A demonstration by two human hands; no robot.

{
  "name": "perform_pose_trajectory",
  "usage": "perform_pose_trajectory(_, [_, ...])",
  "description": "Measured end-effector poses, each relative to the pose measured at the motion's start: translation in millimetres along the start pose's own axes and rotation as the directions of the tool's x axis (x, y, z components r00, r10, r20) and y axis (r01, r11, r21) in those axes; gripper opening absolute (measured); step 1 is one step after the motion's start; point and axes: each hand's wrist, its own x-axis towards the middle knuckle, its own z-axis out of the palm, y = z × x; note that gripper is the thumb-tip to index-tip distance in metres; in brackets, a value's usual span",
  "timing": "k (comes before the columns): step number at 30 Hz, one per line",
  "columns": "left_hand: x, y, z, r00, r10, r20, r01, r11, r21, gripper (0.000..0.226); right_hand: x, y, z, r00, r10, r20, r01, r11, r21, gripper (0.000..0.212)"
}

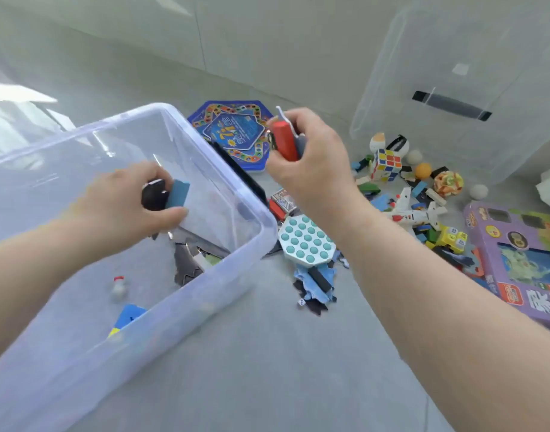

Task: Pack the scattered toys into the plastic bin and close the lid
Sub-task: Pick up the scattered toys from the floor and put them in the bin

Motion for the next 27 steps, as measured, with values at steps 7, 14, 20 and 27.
perform_pose_trajectory(7, [5.2, -106.7, 60.3, 0.942, -0.237, 0.24, 0.178, 0.953, 0.243, 0.022, 25.2, -28.9, 92.5, 0.921, 0.14, 0.364, 0.014, 0.921, -0.388, 0.015])
perform_pose_trajectory(14, [-11.1, -157.3, 86.7, 0.879, -0.344, 0.33, 0.25, 0.922, 0.295, 0.02, 12.6, -1.6, 114.5, 0.602, 0.458, 0.654, 0.05, 0.796, -0.604, 0.035])
perform_pose_trajectory(20, [-13.3, -144.8, 86.0, 0.82, -0.394, 0.415, 0.399, 0.913, 0.078, 0.043, 20.3, -8.1, 112.4, 0.511, 0.531, 0.676, 0.168, 0.71, -0.684, 0.019])
perform_pose_trajectory(27, [-7.8, -72.0, 41.5, 0.919, -0.163, 0.359, 0.27, 0.924, -0.272, 0.018, 5.1, -8.6, 70.0, 0.673, 0.336, 0.659, -0.346, 0.93, -0.12, 0.045])
